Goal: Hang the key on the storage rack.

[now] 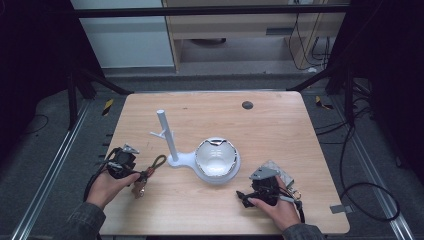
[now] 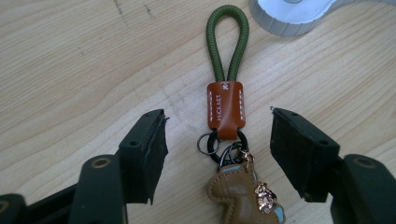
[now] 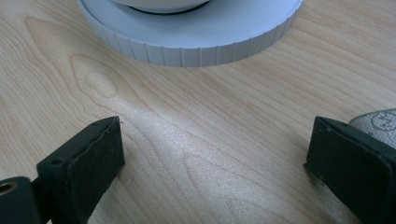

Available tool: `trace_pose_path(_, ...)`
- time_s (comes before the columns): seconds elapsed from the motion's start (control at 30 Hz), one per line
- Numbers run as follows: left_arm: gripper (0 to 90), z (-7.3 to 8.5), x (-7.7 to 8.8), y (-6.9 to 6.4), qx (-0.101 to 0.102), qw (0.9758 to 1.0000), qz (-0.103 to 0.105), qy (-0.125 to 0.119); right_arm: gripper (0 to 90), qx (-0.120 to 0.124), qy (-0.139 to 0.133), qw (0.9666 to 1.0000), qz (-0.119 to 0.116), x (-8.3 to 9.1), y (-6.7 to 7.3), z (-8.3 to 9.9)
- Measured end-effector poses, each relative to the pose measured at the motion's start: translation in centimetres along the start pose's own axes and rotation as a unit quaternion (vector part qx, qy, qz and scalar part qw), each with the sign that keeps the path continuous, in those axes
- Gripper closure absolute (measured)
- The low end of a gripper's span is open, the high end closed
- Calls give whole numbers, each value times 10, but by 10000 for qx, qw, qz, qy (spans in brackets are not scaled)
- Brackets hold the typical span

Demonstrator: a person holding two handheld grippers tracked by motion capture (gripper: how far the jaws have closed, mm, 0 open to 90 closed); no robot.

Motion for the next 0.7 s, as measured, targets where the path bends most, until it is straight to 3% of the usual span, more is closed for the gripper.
trace_pose_path(0.33,456,-4,-22,-6,-125,9996,166,210,39,-11,-2,10000,4,0,0,0)
trace_pose_path(0.53,476,1,-29,-3,-12,9997,138,185,39,13,-5,10000,17,0,0,0)
trace_pose_path(0.7,505,2,-30,-4,-41,9995,195,257,39,14,-4,10000,18,0,0,0)
Point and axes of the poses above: each handheld gripper's, and its own axes: x roughly backward along the jaws, z roughly out of its underside, y roughly to its left, the point moved 6 cm from there along -x, roughly forward along the jaws, and after that the axes turned 15 degrees about -y, right-handed, at the moved point
